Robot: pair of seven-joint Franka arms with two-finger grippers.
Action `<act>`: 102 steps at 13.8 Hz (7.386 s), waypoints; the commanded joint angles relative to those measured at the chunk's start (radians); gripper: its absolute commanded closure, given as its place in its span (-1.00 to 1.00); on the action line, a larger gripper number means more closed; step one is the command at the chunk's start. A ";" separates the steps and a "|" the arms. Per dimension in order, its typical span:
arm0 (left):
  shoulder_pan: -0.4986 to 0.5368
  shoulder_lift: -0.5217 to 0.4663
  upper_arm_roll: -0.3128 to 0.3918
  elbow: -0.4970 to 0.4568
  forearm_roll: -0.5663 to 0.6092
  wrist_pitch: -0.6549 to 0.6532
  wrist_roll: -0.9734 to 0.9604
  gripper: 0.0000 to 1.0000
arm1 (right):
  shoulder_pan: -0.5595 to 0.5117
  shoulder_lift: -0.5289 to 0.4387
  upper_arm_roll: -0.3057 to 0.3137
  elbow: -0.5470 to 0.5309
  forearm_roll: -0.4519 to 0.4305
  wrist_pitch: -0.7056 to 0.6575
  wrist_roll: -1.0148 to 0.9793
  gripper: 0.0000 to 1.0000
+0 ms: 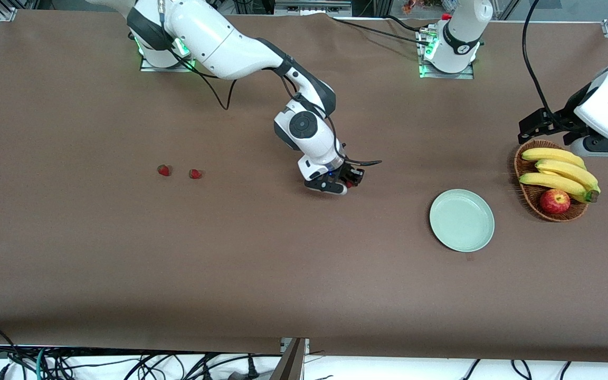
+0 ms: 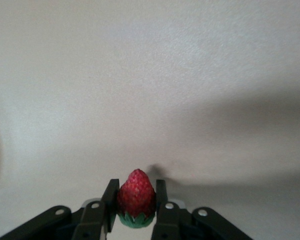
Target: Collect all strawberries into plate
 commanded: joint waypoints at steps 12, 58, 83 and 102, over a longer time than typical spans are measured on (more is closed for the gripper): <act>-0.168 0.253 -0.028 0.008 -0.005 0.094 -0.062 -1.00 | -0.396 -0.465 -0.041 -0.216 -0.019 -0.717 -0.611 -1.00; 0.030 0.495 -0.016 -0.238 0.015 0.634 0.560 0.85 | -0.375 -0.405 -0.045 -0.358 0.144 -0.533 -0.546 1.00; 0.024 0.399 -0.192 -0.199 -0.015 0.432 0.141 -1.00 | -0.189 -0.255 -0.048 -0.032 0.079 -0.397 -0.279 -1.00; -0.222 0.655 -0.255 -0.206 0.125 0.901 -0.429 -0.99 | -0.455 -0.549 -0.235 -0.646 0.055 -0.671 -1.003 -1.00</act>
